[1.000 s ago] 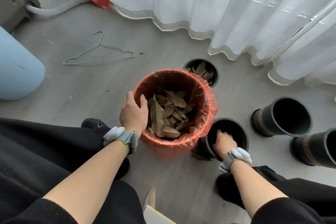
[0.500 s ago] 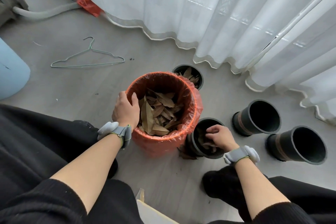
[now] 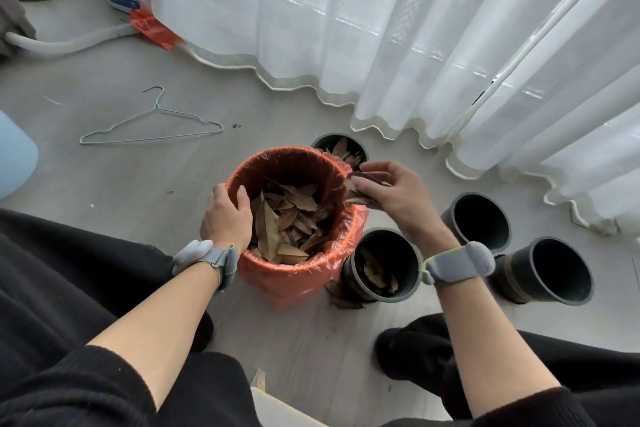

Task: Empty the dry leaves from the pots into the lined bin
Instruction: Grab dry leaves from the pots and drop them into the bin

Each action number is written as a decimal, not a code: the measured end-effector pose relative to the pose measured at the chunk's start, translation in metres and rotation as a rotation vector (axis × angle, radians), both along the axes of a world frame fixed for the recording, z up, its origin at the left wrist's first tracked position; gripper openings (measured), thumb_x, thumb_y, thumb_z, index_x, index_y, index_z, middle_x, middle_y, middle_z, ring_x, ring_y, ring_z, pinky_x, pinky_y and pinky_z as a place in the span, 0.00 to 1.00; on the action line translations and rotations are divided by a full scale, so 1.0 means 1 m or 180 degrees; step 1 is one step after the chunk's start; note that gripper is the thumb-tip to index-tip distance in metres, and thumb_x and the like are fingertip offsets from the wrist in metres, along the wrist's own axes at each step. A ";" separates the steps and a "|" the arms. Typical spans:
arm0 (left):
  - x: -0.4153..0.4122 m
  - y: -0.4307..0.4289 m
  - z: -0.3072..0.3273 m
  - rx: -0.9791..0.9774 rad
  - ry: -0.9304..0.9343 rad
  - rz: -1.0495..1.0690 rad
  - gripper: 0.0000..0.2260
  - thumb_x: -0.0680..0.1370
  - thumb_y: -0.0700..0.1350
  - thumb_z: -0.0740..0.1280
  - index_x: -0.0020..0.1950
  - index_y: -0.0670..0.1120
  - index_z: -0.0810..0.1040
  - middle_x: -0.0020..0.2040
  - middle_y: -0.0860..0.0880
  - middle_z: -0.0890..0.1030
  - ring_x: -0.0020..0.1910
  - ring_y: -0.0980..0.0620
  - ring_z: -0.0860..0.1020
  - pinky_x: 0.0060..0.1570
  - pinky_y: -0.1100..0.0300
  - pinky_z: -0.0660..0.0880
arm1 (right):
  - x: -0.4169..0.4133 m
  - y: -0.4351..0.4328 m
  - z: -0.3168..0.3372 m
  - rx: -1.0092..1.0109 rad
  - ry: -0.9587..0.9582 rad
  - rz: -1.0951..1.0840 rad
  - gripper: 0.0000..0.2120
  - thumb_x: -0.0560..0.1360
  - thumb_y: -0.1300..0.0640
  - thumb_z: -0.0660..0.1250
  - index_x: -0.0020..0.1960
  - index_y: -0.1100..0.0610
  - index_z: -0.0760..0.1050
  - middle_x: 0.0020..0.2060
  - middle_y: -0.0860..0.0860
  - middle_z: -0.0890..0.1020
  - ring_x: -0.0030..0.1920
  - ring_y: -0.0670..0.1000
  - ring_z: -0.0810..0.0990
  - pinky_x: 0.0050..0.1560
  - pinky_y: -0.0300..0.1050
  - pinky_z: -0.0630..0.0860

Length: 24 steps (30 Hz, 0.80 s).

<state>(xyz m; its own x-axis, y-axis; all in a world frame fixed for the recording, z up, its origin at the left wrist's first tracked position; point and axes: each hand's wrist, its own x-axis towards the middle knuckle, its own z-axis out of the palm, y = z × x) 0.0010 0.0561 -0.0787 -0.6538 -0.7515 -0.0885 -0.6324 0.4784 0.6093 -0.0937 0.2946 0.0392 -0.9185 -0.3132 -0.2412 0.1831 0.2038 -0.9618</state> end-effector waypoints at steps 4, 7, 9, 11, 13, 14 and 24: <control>-0.001 -0.002 -0.001 -0.0001 -0.0010 0.0051 0.19 0.82 0.57 0.54 0.61 0.43 0.68 0.56 0.39 0.77 0.51 0.35 0.76 0.43 0.52 0.65 | 0.010 -0.019 -0.009 -0.0221 0.0024 0.0437 0.20 0.68 0.50 0.77 0.58 0.50 0.77 0.52 0.50 0.83 0.51 0.47 0.84 0.45 0.42 0.81; -0.001 -0.002 -0.001 -0.0003 -0.0003 0.0021 0.19 0.82 0.58 0.54 0.61 0.44 0.68 0.56 0.40 0.77 0.52 0.36 0.76 0.43 0.52 0.65 | 0.003 -0.005 -0.027 -0.0048 0.0137 0.0349 0.14 0.73 0.51 0.74 0.57 0.49 0.77 0.52 0.51 0.82 0.51 0.49 0.84 0.47 0.45 0.83; -0.001 -0.002 -0.002 -0.0006 0.0002 0.0033 0.19 0.81 0.58 0.54 0.61 0.44 0.68 0.56 0.40 0.77 0.51 0.36 0.76 0.43 0.52 0.65 | -0.005 0.013 -0.049 0.0351 0.0228 -0.0018 0.07 0.76 0.54 0.71 0.53 0.50 0.77 0.48 0.51 0.83 0.49 0.53 0.84 0.46 0.46 0.82; -0.002 -0.002 -0.001 -0.0012 -0.0003 0.0045 0.19 0.81 0.58 0.54 0.61 0.44 0.68 0.56 0.39 0.77 0.51 0.36 0.76 0.43 0.52 0.65 | -0.010 0.034 -0.079 0.1058 0.0180 -0.0341 0.04 0.77 0.56 0.68 0.51 0.53 0.77 0.45 0.53 0.83 0.48 0.57 0.83 0.48 0.52 0.82; -0.001 -0.001 -0.001 0.0005 0.0005 0.0038 0.19 0.81 0.57 0.54 0.61 0.44 0.68 0.56 0.39 0.77 0.51 0.36 0.76 0.43 0.52 0.65 | -0.005 0.054 -0.112 0.1750 -0.0112 -0.0343 0.08 0.77 0.56 0.66 0.54 0.57 0.78 0.48 0.56 0.83 0.50 0.57 0.83 0.56 0.57 0.79; -0.002 0.000 0.000 0.0015 -0.0001 0.0031 0.19 0.82 0.57 0.54 0.62 0.43 0.68 0.56 0.40 0.77 0.52 0.36 0.76 0.43 0.52 0.65 | 0.000 0.061 -0.126 0.2054 -0.0291 -0.0213 0.10 0.76 0.55 0.66 0.56 0.58 0.78 0.50 0.56 0.83 0.51 0.56 0.82 0.58 0.55 0.77; -0.001 -0.002 0.000 -0.0031 -0.0060 0.0002 0.19 0.82 0.58 0.53 0.63 0.45 0.67 0.56 0.42 0.77 0.52 0.40 0.76 0.45 0.52 0.67 | 0.029 0.044 -0.199 0.3418 -0.0597 0.0472 0.32 0.74 0.48 0.69 0.72 0.59 0.61 0.66 0.62 0.69 0.62 0.63 0.76 0.56 0.52 0.75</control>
<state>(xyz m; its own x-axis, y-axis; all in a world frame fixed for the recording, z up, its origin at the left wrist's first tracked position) -0.0003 0.0543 -0.0785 -0.6516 -0.7528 -0.0934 -0.6440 0.4839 0.5925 -0.0647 0.3390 -0.1595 -0.8094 0.0391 -0.5860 0.2124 0.9498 -0.2299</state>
